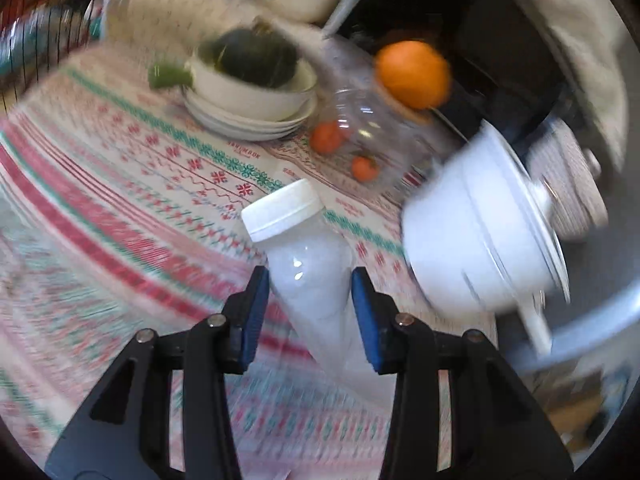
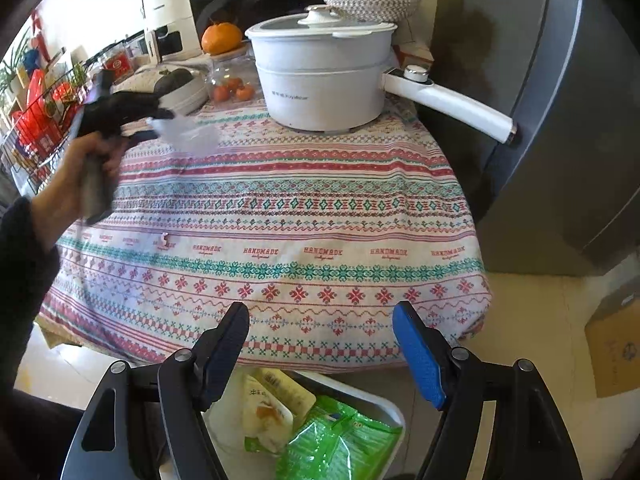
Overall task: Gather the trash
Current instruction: 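Close the left tool on the small white bottle and lift it, then carry the small white bottle over the white bin and open the left tool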
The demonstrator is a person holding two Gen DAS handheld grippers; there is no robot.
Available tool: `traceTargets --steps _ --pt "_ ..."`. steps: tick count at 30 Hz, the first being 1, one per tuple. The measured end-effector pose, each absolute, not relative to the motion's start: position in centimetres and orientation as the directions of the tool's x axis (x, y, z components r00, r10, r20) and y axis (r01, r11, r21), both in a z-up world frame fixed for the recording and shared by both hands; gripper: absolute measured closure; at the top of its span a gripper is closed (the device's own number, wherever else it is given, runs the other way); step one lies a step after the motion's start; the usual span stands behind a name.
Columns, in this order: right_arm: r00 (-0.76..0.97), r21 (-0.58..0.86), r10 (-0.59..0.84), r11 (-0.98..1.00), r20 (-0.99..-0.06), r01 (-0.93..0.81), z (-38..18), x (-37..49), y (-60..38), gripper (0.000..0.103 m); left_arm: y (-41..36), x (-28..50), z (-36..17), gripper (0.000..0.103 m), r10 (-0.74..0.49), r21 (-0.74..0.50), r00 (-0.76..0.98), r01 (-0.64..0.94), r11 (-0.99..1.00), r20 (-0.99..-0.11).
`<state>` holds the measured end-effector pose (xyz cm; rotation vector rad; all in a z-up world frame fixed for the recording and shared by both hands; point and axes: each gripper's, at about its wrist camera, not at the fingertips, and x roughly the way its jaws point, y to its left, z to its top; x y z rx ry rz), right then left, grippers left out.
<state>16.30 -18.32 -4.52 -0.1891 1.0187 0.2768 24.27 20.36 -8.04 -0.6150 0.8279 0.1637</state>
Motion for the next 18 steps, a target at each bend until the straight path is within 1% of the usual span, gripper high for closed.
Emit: traceTargets --steps 4,7,8,14,18 --pt "0.532 -0.040 0.135 0.952 -0.836 -0.304 -3.3 15.0 -18.9 0.028 15.6 20.9 -4.5 0.059 -0.087 -0.365 0.679 -0.279 0.888 -0.729" --pt "0.556 -0.053 0.130 0.952 -0.821 -0.300 -2.6 13.9 -19.3 0.028 13.2 18.1 -3.1 0.059 -0.108 -0.347 0.679 -0.226 0.910 -0.726" --pt "0.560 -0.056 0.127 0.953 -0.819 -0.298 -2.5 13.6 -19.4 0.028 12.3 18.4 -3.1 0.059 -0.114 -0.346 0.678 -0.218 0.913 -0.726" --pt "0.571 -0.043 0.137 0.956 -0.809 -0.290 -1.8 11.0 -20.0 0.028 8.6 13.6 -2.0 0.059 -0.149 -0.321 0.678 -0.133 0.938 -0.719" --pt "0.587 -0.043 0.143 0.956 -0.797 -0.291 -1.3 9.5 -19.9 0.028 5.6 9.6 -2.4 0.059 -0.163 -0.269 0.677 -0.054 0.961 -0.718"
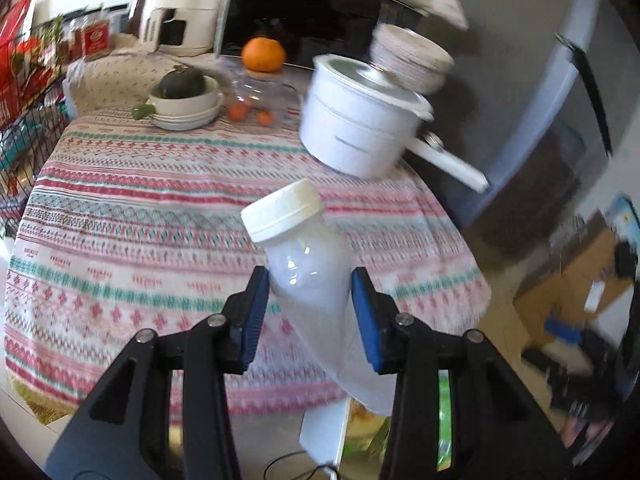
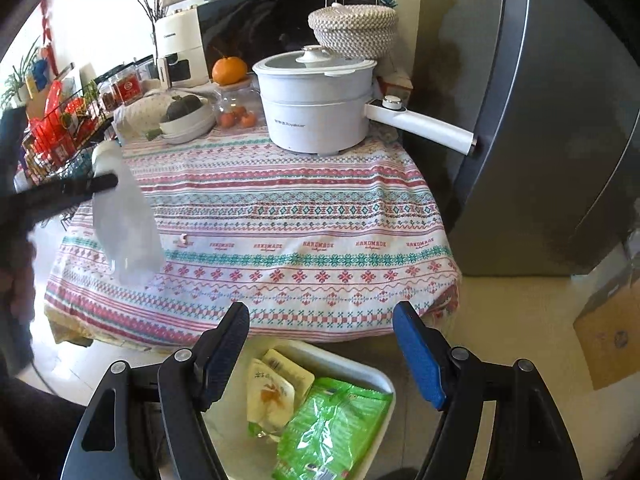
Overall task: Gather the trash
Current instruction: 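Carry the small white bottle over the white bin and open the left tool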
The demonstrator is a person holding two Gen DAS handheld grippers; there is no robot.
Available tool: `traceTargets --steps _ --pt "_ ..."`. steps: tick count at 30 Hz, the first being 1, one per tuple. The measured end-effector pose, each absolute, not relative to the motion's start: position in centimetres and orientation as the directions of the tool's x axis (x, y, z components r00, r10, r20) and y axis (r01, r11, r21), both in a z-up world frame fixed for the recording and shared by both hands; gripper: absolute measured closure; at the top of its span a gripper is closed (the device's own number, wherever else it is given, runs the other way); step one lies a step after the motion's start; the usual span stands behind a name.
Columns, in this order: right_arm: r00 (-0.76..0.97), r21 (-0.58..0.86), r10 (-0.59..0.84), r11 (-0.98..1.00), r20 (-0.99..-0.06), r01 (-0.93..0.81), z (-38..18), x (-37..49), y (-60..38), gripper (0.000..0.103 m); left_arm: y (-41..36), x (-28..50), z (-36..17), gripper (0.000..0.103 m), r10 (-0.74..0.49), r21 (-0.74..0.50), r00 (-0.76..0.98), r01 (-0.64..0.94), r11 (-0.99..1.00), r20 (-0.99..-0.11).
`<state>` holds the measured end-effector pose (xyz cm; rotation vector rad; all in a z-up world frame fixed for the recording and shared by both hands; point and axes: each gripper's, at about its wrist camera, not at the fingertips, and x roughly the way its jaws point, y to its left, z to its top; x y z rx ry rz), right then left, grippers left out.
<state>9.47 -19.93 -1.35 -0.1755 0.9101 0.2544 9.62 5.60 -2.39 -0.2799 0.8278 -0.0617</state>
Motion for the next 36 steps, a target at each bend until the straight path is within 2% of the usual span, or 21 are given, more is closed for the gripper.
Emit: traceTargets --steps 13,20,21,22,24,27,28,32,36 --pt "0.624 -0.092 0.081 0.967 -0.777 -0.239 -1.4 6.5 -21.8 0.028 -4.7 4.6 -6.1 0.059 -0.196 -0.077 0.608 0.216 0.973 -0.769" --pt "0.623 -0.072 0.082 0.973 -0.778 -0.218 -1.4 4.6 -23.5 0.028 -5.4 3.3 -6.8 0.057 -0.203 -0.077 0.521 0.254 0.964 -0.829" --pt "0.619 -0.063 0.085 0.975 -0.781 -0.213 -1.4 4.4 -23.7 0.027 -5.4 2.8 -6.5 0.053 -0.202 -0.073 0.521 0.258 0.963 -0.829" --pt "0.615 -0.055 0.090 0.976 -0.783 -0.212 -1.4 4.1 -23.8 0.027 -5.4 2.3 -6.2 0.043 -0.196 -0.061 0.533 0.260 0.964 -0.823" --pt "0.605 -0.030 0.107 0.977 -0.789 -0.212 -1.4 3.3 -24.2 0.027 -5.4 1.1 -5.2 0.031 -0.159 -0.016 0.570 0.248 0.969 -0.806" --pt "0.612 -0.008 0.115 0.981 -0.783 -0.195 -0.9 1.6 -24.6 0.027 -5.2 -1.0 -3.5 0.024 -0.122 0.013 0.613 0.211 0.977 -0.781" --pt "0.617 -0.006 0.114 0.982 -0.779 -0.189 -0.8 1.1 -24.7 0.023 -5.1 -1.8 -3.1 0.021 -0.115 0.013 0.619 0.198 0.980 -0.777" --pt "0.651 -0.008 0.102 0.986 -0.752 -0.164 0.3 -2.1 -24.8 0.019 -5.0 -5.0 -1.8 0.017 -0.049 0.044 0.648 0.127 0.991 -0.760" --pt "0.693 -0.043 0.073 0.988 -0.717 -0.148 1.1 -5.6 -24.2 0.017 -4.7 -7.8 -0.3 0.004 0.042 0.084 0.689 0.027 0.996 -0.723"
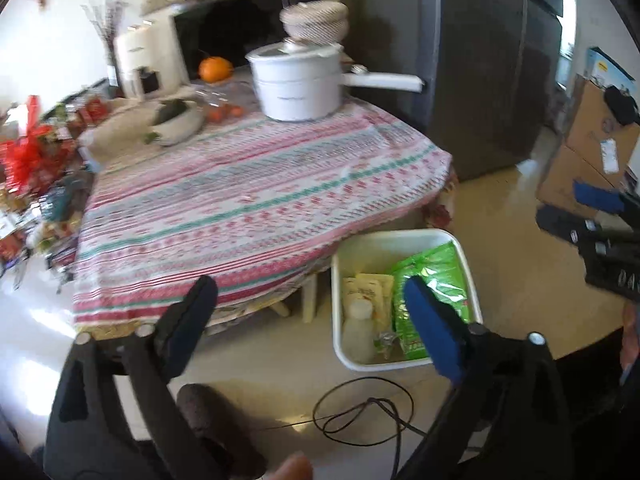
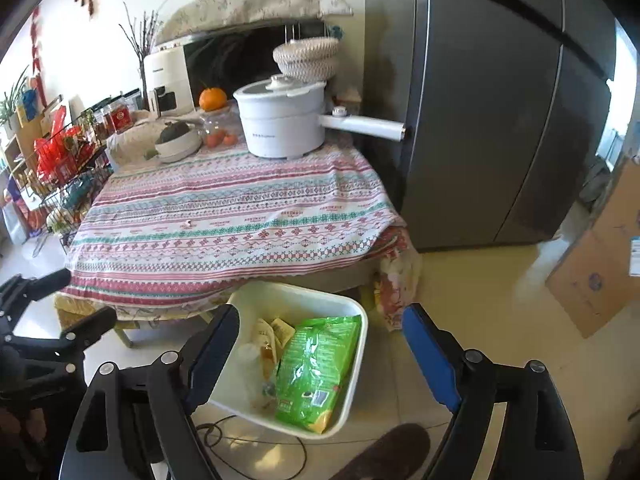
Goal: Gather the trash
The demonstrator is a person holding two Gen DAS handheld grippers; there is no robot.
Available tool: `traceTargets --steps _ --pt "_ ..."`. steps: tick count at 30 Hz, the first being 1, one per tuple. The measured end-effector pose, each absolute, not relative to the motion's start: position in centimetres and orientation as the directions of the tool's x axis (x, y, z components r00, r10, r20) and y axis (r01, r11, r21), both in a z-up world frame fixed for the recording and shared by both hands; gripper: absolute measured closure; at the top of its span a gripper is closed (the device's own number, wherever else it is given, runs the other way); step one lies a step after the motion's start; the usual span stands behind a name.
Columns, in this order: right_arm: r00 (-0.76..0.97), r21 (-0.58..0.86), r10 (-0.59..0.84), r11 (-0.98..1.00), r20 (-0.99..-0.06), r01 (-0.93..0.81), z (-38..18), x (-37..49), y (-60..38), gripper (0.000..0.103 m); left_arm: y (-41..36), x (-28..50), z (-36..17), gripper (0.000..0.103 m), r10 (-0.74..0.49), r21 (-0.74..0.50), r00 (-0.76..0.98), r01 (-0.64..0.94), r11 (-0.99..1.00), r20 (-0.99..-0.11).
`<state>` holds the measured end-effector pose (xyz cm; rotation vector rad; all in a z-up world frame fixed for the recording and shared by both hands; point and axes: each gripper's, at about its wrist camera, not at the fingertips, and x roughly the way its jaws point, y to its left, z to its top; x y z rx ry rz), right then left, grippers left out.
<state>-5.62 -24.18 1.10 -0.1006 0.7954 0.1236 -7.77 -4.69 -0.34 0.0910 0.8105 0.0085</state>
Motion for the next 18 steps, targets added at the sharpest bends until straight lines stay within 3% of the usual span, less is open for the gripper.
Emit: traceTargets --steps 3,18 --pt "0.714 -0.076 0.043 0.988 -0.699 -0.134 1.6 -7.8 -23.5 0.015 -4.2 -9.1 0.8 0.000 0.085 0.078 0.709 -0.043 0.996 -0.700" --pt "0.771 -0.102 0.041 0.985 -0.636 -0.136 3.3 -10.7 -22.0 0.013 -3.1 -10.8 1.6 0.000 0.099 0.058 0.709 -0.082 0.995 -0.698"
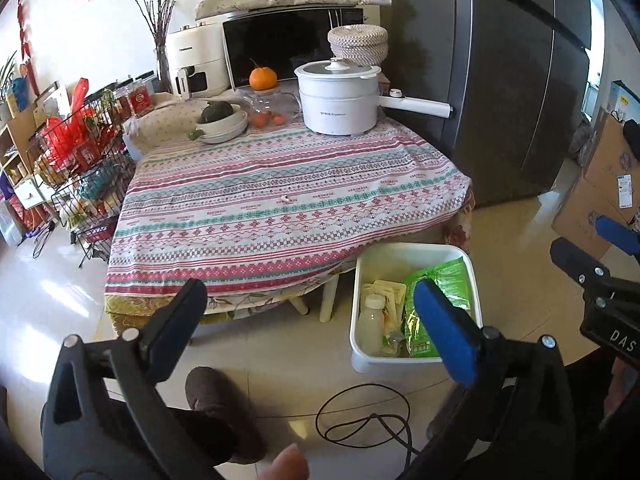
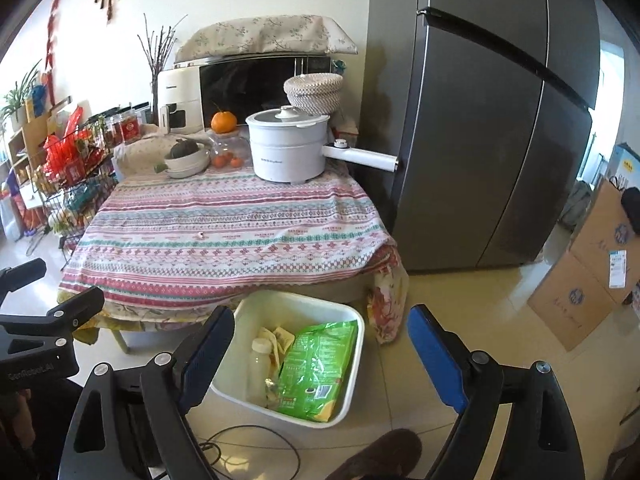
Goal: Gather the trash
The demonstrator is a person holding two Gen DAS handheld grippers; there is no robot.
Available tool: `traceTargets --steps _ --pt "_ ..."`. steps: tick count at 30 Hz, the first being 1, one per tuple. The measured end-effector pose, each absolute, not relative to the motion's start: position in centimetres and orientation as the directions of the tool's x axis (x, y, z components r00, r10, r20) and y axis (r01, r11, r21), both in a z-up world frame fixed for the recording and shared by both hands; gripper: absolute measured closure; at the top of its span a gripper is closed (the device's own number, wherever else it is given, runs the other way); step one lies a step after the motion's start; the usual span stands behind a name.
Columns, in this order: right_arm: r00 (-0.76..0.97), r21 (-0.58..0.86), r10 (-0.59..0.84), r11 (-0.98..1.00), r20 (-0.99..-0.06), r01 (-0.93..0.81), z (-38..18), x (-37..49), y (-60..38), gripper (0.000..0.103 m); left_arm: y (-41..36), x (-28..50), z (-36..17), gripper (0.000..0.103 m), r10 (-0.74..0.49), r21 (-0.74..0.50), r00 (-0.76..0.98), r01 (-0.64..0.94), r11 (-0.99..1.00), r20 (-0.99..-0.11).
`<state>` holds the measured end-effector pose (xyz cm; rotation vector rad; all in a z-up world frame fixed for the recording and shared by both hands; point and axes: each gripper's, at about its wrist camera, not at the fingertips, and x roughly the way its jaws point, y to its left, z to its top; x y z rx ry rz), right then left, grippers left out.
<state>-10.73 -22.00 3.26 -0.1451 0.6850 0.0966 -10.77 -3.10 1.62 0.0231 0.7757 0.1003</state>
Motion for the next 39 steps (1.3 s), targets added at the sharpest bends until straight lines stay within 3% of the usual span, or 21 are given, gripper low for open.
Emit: traceTargets --steps 22,26,39 --pt "0.777 -0.083 0.055 0.987 -0.627 -0.137 3.7 -10.8 -21.7 0.013 -2.8 -10.7 2.2 0.000 0.066 0.017 0.754 -0.072 0.997 -0.654" --pt "0.786 -0.081 0.050 0.989 -0.616 -0.127 3.7 -10.5 -21.8 0.013 -2.8 -9.9 2.0 0.000 0.019 -0.011 0.766 -0.034 0.999 -0.642" --pt "0.830 -0.078 0.054 0.990 -0.555 -0.116 4.3 -10.7 -21.5 0.013 -1.7 -10.1 2.7 0.000 0.042 -0.012 0.797 -0.061 0.998 -0.603"
